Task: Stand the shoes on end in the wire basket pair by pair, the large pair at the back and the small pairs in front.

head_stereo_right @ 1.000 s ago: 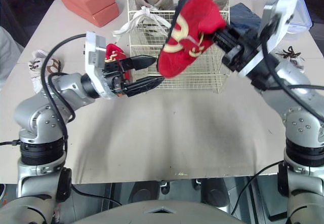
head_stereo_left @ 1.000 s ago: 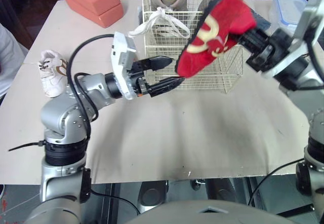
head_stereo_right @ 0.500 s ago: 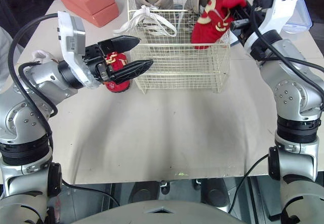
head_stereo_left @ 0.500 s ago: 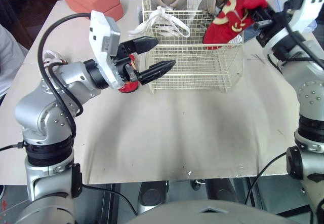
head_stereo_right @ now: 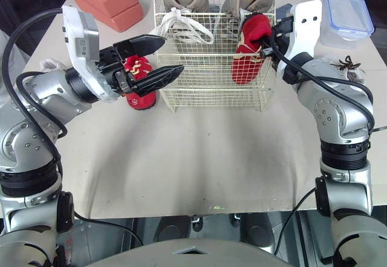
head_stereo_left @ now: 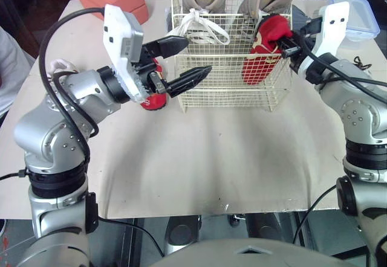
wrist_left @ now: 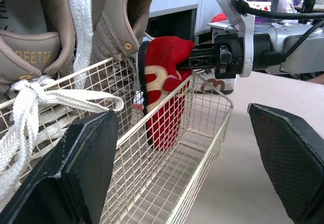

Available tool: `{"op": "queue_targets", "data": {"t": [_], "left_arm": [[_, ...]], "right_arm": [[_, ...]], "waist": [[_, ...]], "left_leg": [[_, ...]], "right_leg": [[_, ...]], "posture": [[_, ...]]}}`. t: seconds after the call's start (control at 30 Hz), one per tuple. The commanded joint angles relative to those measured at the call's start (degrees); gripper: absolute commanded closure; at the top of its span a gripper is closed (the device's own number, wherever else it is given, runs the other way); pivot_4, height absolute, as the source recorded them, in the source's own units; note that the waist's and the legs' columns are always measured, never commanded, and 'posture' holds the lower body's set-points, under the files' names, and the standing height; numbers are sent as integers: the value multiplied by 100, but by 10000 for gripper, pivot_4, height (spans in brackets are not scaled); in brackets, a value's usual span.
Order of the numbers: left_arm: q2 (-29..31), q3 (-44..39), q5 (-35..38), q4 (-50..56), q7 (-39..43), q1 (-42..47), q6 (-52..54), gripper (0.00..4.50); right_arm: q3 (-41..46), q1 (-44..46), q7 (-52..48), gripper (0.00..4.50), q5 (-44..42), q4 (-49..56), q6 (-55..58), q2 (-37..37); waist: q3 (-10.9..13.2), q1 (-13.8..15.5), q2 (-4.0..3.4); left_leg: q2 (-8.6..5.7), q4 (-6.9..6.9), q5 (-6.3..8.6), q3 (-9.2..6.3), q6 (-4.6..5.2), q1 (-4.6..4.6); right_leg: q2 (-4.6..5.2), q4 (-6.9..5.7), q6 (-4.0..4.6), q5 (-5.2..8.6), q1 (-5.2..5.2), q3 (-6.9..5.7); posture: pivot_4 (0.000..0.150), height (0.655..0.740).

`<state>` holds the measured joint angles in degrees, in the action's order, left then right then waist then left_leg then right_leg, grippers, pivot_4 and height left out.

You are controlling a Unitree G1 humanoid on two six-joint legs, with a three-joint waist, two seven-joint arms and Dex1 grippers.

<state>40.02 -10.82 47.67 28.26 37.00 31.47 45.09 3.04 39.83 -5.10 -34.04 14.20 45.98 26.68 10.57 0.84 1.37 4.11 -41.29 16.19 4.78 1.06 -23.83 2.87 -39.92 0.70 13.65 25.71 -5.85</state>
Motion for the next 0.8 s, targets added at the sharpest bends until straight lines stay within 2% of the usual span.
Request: {"op": "queue_targets", "data": {"t": [0.03, 0.07, 0.2, 0.6, 0.67, 0.8], "left_arm": [[134, -151, 23, 169, 32, 53, -110, 0], [160, -169, 2, 150, 49, 26, -123, 0], [292, -279, -128, 14, 128, -129, -216, 0], [509, -413, -505, -530, 515, -435, -616, 0], [574, -481, -625, -722, 551, -492, -706, 0], [558, -664, -1003, -1552, 343, -457, -963, 0]], "right_arm": [[284, 79, 53, 22550, 186, 209, 28, 60], [330, 57, 39, 17091, 197, 249, 42, 99], [598, -36, -80, 689, 223, 413, 107, 392], [1128, -247, -505, 193, 418, 547, 128, 1161], [1118, -336, -947, 193, 265, 687, 0, 1298], [796, -900, -2720, 193, -55, 1306, -843, 1683]], "waist": [[0, 5, 0], [0, 14, 0], [0, 22, 0], [1, -8, -1], [1, -8, -1], [2, -3, -4]], "left_leg": [[0, 0, 0, 0, 0, 0], [0, 0, 0, -1, 0, -1], [-4, 0, 0, -5, 0, -5], [0, 6, 0, 4, 0, -1], [0, 6, 0, 4, 0, -1], [-1, 14, 1, 3, 1, -1]], "right_leg": [[0, 0, 0, 0, 0, 0], [1, 1, 0, 0, 0, -2], [4, 3, 0, 0, -1, -6], [-1, 3, -1, 1, 5, 0], [-1, 4, -1, 1, 5, 0], [-2, 7, -3, 3, 7, 0]], "posture": [[1500, 6860], [1500, 6860], [1500, 6860], [1500, 6860], [1500, 6860], [1500, 6860]]}}
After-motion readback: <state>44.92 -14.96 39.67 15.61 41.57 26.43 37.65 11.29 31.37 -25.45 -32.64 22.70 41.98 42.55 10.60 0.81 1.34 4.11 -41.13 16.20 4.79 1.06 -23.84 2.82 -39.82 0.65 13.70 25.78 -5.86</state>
